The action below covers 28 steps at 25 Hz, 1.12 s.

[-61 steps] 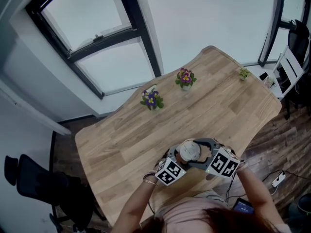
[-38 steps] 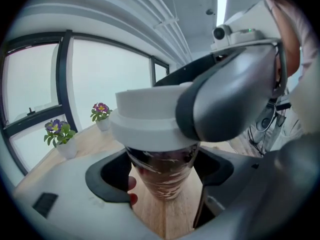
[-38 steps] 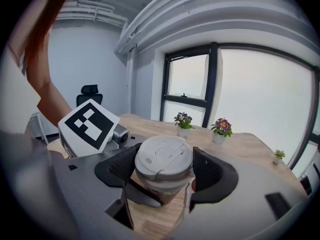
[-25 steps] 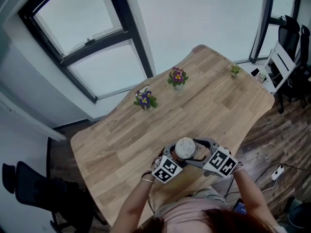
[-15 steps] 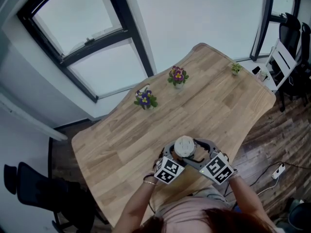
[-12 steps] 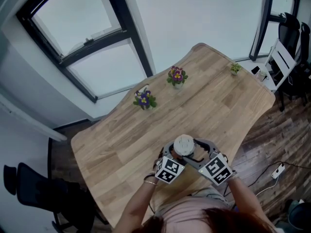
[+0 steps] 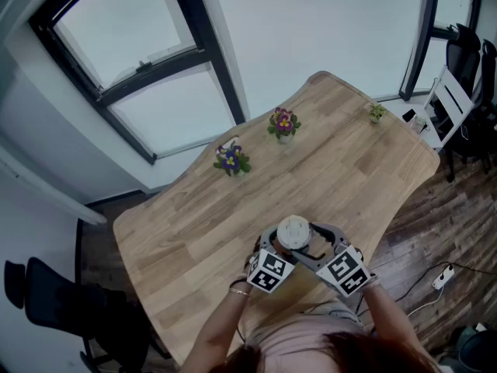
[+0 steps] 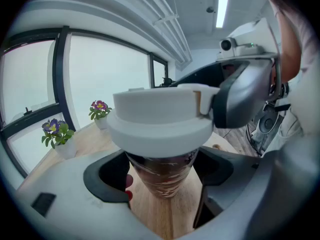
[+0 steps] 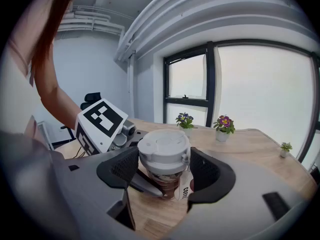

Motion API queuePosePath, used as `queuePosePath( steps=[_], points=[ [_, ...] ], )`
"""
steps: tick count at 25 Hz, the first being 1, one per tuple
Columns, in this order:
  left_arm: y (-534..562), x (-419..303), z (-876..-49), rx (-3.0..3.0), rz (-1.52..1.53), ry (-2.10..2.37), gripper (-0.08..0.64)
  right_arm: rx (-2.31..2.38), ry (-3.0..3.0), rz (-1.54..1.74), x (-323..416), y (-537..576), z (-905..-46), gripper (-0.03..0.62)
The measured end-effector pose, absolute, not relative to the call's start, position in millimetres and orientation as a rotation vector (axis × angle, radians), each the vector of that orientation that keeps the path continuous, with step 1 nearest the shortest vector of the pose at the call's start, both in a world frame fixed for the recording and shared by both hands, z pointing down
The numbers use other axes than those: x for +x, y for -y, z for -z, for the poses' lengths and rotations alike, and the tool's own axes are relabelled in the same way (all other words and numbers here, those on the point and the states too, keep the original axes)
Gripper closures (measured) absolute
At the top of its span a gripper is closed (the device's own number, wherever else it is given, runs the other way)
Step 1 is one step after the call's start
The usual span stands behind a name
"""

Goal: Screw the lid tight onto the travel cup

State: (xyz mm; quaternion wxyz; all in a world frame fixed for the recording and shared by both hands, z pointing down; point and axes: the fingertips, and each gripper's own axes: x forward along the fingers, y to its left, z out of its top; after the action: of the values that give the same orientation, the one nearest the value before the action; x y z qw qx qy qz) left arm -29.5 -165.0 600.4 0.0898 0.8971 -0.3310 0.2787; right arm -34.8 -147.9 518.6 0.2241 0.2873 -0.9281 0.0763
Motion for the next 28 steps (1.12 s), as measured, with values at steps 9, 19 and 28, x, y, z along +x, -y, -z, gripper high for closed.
queuePosePath(
  steps=[9,19,28],
  points=[
    [155,-39,-595,2.575,-0.792,1.098,0.19,0.752,2.567,-0.209,-36,146,-519,0.276],
    [135,-53,-585,2.446,-0.728,1.276,0.19,0.693,2.625,-0.219,-30,144,-510,0.278],
    [125,-67,-562,2.299,-0.575,1.539,0.282,0.665,2.704,-0.264,-19,142,-506,0.359]
  ],
)
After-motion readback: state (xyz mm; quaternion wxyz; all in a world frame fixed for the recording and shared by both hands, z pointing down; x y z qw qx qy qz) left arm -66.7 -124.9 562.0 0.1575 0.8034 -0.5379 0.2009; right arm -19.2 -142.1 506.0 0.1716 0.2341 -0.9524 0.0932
